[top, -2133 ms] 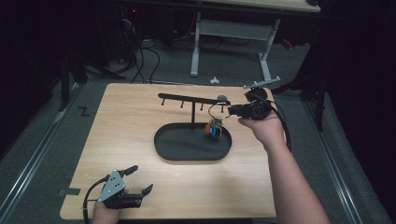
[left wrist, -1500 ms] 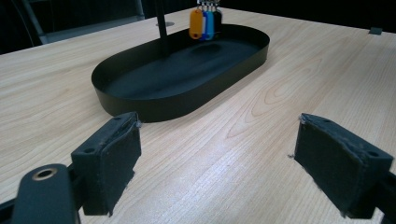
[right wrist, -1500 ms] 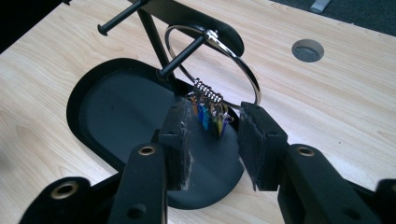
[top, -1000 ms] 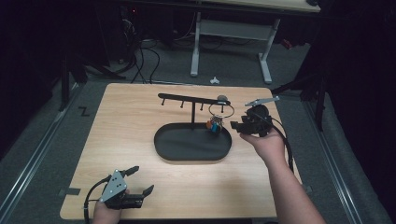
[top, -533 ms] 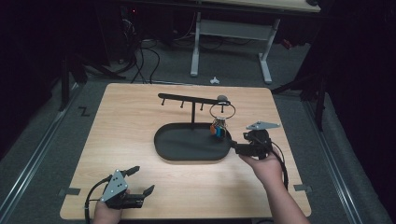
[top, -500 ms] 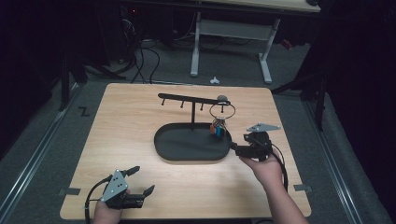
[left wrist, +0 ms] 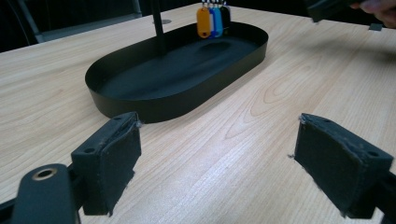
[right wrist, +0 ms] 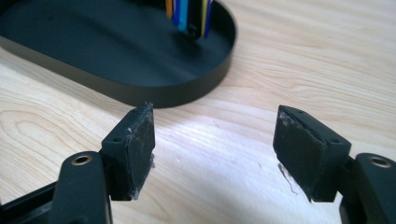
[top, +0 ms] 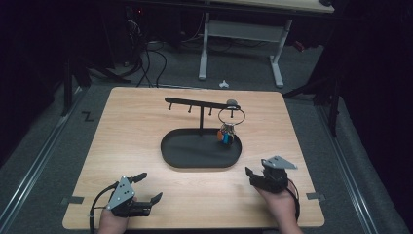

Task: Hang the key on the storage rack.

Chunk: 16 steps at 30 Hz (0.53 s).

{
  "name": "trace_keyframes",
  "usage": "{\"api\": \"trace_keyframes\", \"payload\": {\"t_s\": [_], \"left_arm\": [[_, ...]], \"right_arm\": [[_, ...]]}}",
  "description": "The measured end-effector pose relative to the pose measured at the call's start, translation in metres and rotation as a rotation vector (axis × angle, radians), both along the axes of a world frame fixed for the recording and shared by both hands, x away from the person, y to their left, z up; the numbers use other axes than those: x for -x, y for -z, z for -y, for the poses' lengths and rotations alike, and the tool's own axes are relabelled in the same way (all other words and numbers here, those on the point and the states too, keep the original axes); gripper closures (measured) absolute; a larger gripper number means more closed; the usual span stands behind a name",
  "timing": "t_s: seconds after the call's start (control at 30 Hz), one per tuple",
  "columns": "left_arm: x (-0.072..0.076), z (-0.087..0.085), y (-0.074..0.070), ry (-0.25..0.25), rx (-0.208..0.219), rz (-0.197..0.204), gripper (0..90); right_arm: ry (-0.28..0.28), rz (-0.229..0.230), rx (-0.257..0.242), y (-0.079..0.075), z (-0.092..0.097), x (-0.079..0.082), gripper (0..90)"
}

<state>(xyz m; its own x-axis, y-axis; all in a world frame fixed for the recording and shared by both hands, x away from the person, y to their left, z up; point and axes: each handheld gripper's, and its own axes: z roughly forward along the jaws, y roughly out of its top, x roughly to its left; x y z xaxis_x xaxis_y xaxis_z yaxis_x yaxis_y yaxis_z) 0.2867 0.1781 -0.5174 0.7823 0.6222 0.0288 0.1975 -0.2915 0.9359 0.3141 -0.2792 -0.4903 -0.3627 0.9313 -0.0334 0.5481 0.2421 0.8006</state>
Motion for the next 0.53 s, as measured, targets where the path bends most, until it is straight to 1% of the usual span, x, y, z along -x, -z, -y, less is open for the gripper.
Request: {"api": "trace_keyframes", "payload": {"t_s": [0.03,0.07,0.1,0.13,0.17,0.2,0.27,0.3,0.4,0.47,0.53], "left_arm": [[0.0,0.0,0.0,-0.002,-0.001,0.0,15.0],[-0.001,0.001,0.0,-0.004,0.0,-0.001,15.0],[-0.001,0.002,0.0,-0.004,0.003,0.0,15.0],[-0.001,0.003,0.001,-0.003,-0.002,0.0,15.0],[-0.002,0.004,0.001,-0.002,-0.01,-0.001,15.0],[-0.002,0.005,0.001,-0.004,-0.015,-0.002,15.0],[-0.003,0.007,0.0,-0.004,-0.01,-0.002,15.0],[-0.003,0.008,0.0,0.0,-0.013,0.002,15.0],[-0.002,0.01,0.0,0.013,-0.03,0.007,15.0],[-0.001,0.008,0.0,0.012,-0.022,0.008,15.0],[-0.001,0.006,0.0,0.01,-0.017,0.009,15.0]], "right_arm": [[0.04,0.041,-0.024,0.007,0.005,0.01,33.8],[0.049,0.06,-0.022,0.014,0.009,0.019,35.4],[0.023,0.027,-0.03,0.016,0.012,0.02,33.5],[0.019,0.013,-0.018,0.014,0.014,0.021,33.0],[0.028,0.025,0.003,0.015,0.018,0.022,33.3],[0.04,0.02,0.003,0.016,0.021,0.022,33.2],[0.053,-0.005,-0.041,0.02,0.026,0.02,32.5],[0.054,-0.008,-0.051,0.021,0.026,0.02,32.2],[0.05,0.009,-0.022,0.02,0.025,0.02,32.1],[0.052,-0.003,-0.032,0.022,0.024,0.019,32.1],[0.049,-0.008,-0.027,0.023,0.022,0.017,31.6]]}}
